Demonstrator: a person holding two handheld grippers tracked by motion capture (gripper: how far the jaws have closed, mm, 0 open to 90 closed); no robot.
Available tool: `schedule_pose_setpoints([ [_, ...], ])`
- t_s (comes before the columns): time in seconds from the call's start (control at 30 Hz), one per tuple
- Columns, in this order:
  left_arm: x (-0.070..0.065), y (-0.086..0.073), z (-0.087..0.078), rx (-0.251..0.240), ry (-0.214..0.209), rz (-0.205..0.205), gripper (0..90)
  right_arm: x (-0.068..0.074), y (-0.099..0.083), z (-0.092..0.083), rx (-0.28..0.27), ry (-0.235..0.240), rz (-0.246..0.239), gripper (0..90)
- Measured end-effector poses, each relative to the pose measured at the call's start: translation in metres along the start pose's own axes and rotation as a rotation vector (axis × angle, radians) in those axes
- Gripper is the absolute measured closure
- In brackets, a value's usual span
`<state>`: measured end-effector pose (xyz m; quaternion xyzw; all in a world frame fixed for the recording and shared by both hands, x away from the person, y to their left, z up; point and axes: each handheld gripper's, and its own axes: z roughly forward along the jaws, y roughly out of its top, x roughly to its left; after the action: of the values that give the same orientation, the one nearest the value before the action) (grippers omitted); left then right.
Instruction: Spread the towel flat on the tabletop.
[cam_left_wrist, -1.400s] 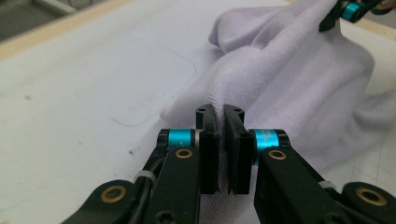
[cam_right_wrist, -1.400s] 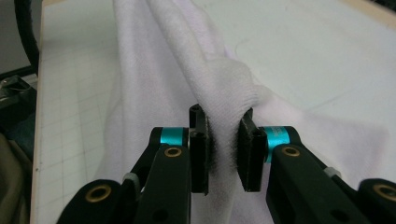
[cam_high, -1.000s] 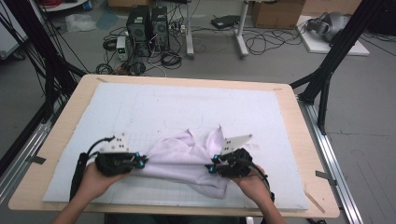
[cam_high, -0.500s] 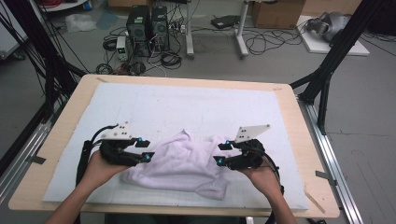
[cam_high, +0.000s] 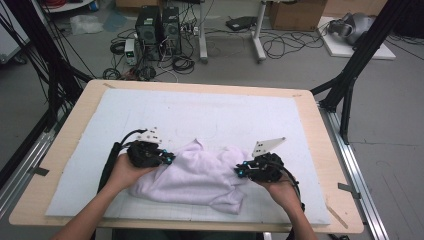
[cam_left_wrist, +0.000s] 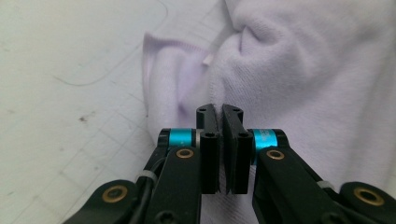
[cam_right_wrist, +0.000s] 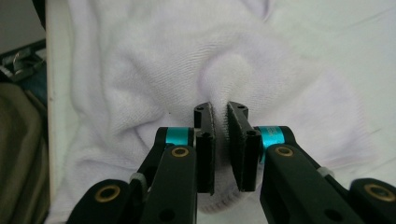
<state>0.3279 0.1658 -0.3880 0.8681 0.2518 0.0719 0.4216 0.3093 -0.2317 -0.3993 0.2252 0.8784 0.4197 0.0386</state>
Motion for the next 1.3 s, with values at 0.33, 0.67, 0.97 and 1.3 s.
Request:
schedule_pose_setpoints([
  [0.33, -0.034, -0.042, -0.043, -0.019, -0.003, 0.018, 85.9, 0.035, -0.011, -0.005, 0.020, 0.073, -0.040, 80.0],
  [0.67, -0.006, -0.014, -0.040, -0.091, 0.027, -0.008, 60.2, 0.014, 0.010, -0.025, -0.096, 0.022, 0.002, 57.3],
  [0.97, 0.025, -0.021, 0.018, 0.112, 0.102, -0.065, 59.9, -0.018, -0.020, 0.023, 0.107, -0.089, 0.099, 51.5],
  [1.3, 0.028, -0.027, 0.028, 0.171, 0.106, -0.066, 88.2, -0.017, -0.018, 0.031, 0.130, -0.070, 0.039, 87.1],
])
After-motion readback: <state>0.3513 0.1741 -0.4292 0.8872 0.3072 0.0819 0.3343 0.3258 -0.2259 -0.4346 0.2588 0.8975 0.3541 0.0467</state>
